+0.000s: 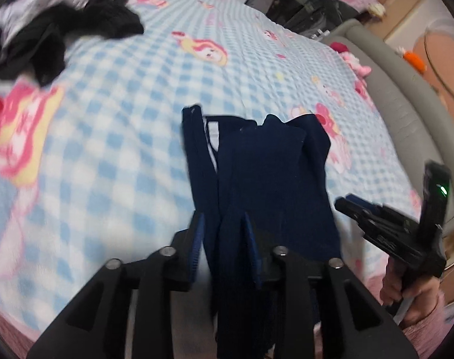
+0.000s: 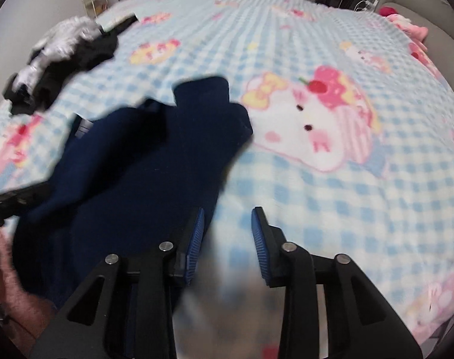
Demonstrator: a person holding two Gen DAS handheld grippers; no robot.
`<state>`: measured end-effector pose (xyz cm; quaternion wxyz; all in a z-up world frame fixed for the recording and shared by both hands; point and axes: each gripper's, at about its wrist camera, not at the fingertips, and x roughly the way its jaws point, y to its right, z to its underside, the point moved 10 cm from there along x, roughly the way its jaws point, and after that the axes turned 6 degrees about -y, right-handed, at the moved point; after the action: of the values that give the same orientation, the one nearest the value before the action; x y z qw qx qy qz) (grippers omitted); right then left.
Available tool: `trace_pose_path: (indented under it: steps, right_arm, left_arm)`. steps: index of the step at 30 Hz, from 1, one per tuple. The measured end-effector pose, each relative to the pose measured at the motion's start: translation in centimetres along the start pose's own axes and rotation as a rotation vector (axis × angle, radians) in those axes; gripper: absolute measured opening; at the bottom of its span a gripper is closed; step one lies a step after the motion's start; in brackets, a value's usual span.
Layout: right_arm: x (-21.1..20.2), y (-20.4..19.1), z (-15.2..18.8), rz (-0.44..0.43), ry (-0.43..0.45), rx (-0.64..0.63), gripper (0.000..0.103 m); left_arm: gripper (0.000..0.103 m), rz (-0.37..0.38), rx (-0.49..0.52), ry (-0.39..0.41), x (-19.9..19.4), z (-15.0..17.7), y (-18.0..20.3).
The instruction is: Fold clothes
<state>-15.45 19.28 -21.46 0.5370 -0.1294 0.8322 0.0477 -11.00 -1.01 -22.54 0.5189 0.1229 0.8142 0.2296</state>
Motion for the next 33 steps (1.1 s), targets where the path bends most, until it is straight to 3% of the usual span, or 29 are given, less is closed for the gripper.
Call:
trace_pose_path:
  steps: [3, 5, 12, 15, 16, 18, 21, 23, 29, 33]
  right_arm:
    - [-2.1, -3.7, 2.3, -0.197, -0.029, -0.021, 0.045]
    - [-2.4, -6.1, 4.3, -0.229, -0.057, -0.086, 0.05]
    - [-1.3, -9.9, 7.3, -0.157, -0.069, -0.232, 0.054]
    - [-0.5, -8.8, 7.6, -0.09, -0.077, -0.218, 0.05]
    - [-0.4, -7.7, 7.5, -0.054, -0.072, -0.196, 0.05]
    - [-0.6, -5.9, 7.6, -0.019, -0.062, -0.155, 0.05]
    - [-1.3, -3.3, 8.0, -0.014, -0.057, -0.083, 0.05]
    - [-2.3, -3.1, 7.9, -0.055, -0.033, -0.056, 0.05]
    - [-2.8, -7.5, 6.9, -0.246, -0.017, -0.071, 0.056]
    - [-1.5, -8.2, 7.3, -0.16, -0.049, -0.097, 0.056]
  left_arm:
    - [0.039, 0.026, -0.052, -0.007, -1.2, 1.4, -0.5]
    - [0.041, 0.009, -0.053, -0.013, -1.9, 2.5, -0.6]
    - [0.045, 0.011, -0.019, -0.064, -2.1, 6.1, 0.4]
    - [0.037, -0.012, 0.02, -0.108, -1.3, 7.2, 1.2]
    - [0.03, -0.025, 0.029, -0.109, -1.2, 7.3, 1.5]
    - [0.029, -0.017, 0.038, -0.103, -1.3, 7.1, 2.2]
    - [0.028, 0.016, 0.058, -0.089, -1.7, 6.6, 3.5]
    - [0.028, 0.034, 0.069, -0.078, -2.0, 6.4, 3.9]
    - [0.026, 0.072, 0.013, -0.13, 0.1, 7.1, 3.0]
    - [0.018, 0.075, 0.003, -0.095, -0.4, 6.5, 3.2]
